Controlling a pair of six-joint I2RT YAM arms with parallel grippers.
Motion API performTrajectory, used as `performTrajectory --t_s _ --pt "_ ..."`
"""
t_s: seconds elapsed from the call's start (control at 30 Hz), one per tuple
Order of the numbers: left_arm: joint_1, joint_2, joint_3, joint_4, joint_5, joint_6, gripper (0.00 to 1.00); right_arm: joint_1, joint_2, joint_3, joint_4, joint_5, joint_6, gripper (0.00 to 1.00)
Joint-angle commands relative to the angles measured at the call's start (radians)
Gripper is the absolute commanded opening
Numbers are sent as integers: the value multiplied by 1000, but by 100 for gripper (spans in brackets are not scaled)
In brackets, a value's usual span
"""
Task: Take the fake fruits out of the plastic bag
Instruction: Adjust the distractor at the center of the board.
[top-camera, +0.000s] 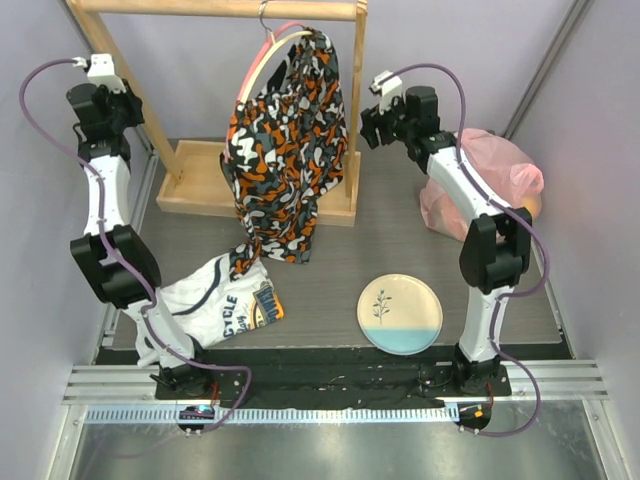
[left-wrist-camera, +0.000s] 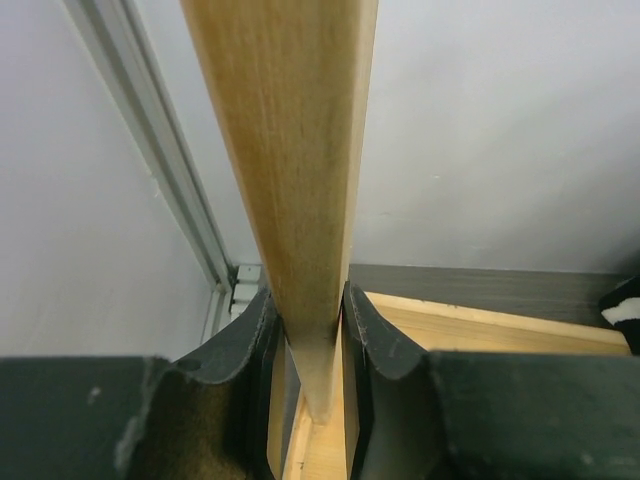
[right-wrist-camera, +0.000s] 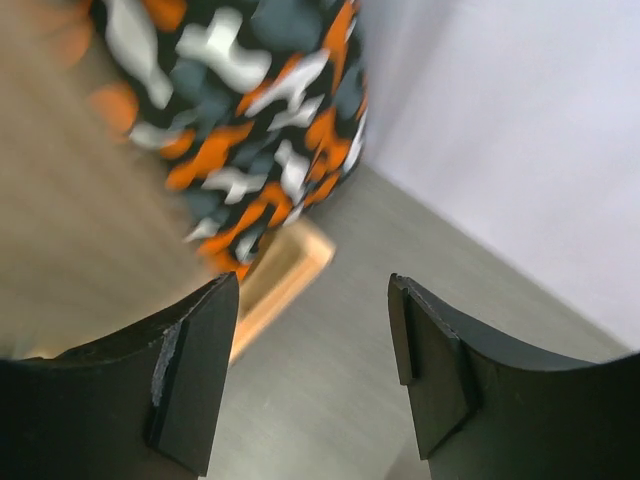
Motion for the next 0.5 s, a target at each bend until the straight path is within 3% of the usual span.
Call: performTrajectory --t_s 0.0,0.13,0.17,0.27,0.3,0.4,0.47 --pt "94 -117 -45 77 -203 85 0 13 -205 -232 1 -72 -67 68" --pt "106 -155 -103 81 -197 104 2 34 -320 -360 6 -160 -72 63" --pt "108 -161 -112 81 -198 105 7 41 -319 -362 -1 -166 -70 61" --pt "111 -169 -114 76 -197 108 35 70 -270 -327 21 -175 -44 55" --pt "112 -169 -111 76 -198 105 51 77 -241 -279 47 -173 -32 54" --pt "114 -161 -94 76 -169 113 65 90 -100 -114 68 -163 10 50" --pt "114 -128 -53 67 -145 131 66 99 20 -16 79 -137 46 50"
